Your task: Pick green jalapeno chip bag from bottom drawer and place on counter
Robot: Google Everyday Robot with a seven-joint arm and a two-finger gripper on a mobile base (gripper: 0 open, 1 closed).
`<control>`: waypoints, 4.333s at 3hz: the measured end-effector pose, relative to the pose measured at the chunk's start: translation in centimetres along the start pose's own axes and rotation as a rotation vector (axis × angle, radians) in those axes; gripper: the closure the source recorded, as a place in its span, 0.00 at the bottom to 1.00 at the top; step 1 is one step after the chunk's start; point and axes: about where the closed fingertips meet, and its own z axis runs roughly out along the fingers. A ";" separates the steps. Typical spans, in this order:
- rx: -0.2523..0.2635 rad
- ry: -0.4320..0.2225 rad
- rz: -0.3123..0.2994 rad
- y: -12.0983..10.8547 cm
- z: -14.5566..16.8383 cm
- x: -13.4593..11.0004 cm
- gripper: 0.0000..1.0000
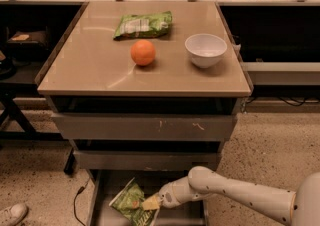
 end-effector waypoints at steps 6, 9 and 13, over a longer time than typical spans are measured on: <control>-0.162 -0.053 -0.223 22.5 -15.9 -8.7 1.00; -0.286 -0.076 -0.432 30.4 -16.2 -17.2 1.00; -0.138 -0.063 -0.571 37.8 -20.3 -24.6 1.00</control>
Offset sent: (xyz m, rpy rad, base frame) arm -0.0384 -0.0067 0.1818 0.0232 -0.0874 0.0607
